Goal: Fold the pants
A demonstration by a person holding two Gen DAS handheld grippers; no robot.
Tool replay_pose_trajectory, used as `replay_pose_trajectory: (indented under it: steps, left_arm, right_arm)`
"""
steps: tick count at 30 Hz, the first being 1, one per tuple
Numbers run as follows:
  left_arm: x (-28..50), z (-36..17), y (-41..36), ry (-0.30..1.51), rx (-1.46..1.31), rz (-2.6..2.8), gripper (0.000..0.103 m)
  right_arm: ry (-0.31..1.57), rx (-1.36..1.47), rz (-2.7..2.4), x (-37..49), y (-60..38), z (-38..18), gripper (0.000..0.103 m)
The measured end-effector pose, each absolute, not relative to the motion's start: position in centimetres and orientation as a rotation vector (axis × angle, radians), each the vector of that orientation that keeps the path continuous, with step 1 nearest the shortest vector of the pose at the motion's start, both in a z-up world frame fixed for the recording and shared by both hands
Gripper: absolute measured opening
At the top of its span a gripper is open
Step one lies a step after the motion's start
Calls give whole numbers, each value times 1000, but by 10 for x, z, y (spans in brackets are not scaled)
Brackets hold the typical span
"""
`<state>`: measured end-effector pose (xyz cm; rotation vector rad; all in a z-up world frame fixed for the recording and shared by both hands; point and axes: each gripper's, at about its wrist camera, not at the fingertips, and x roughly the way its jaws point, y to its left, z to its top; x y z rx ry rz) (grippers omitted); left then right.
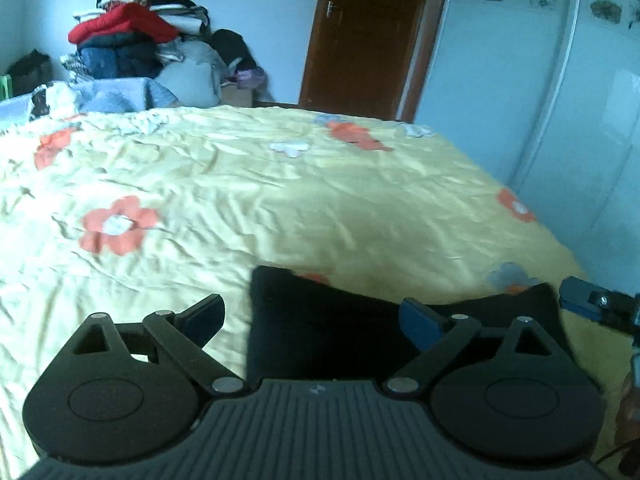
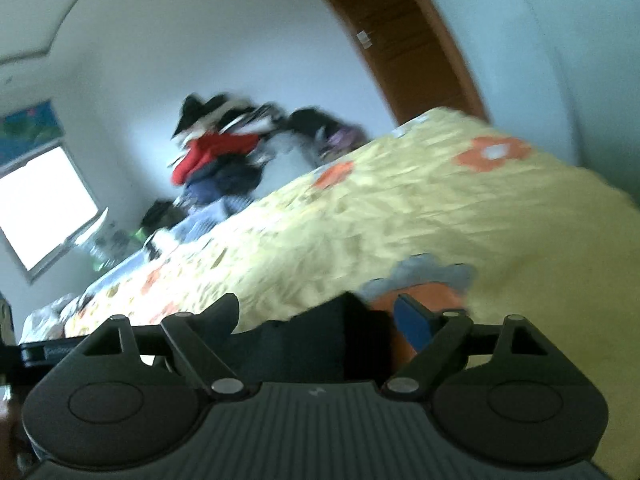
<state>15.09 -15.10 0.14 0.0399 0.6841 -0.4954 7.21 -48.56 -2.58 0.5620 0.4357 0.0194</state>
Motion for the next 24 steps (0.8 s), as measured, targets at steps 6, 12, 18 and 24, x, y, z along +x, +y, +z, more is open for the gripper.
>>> replay_pose_trajectory:
  steps: [6,12,18,24]
  left_arm:
    - [153,-15,-167,700,143,-514,96]
    - [160,-32,-160,743,103,-470,94]
    - [147,-15,-175,650,175,-521,95]
    - [165,-41,-181,764,182,-522,102]
  right_arm:
    - [549,415,-14,99,-473,-37,16]
    - [598,315,-202,89,-486,-48,15]
    - [465,209,-65,51,-448,-14,16]
    - [665,-128,44,73,-388,-39,18]
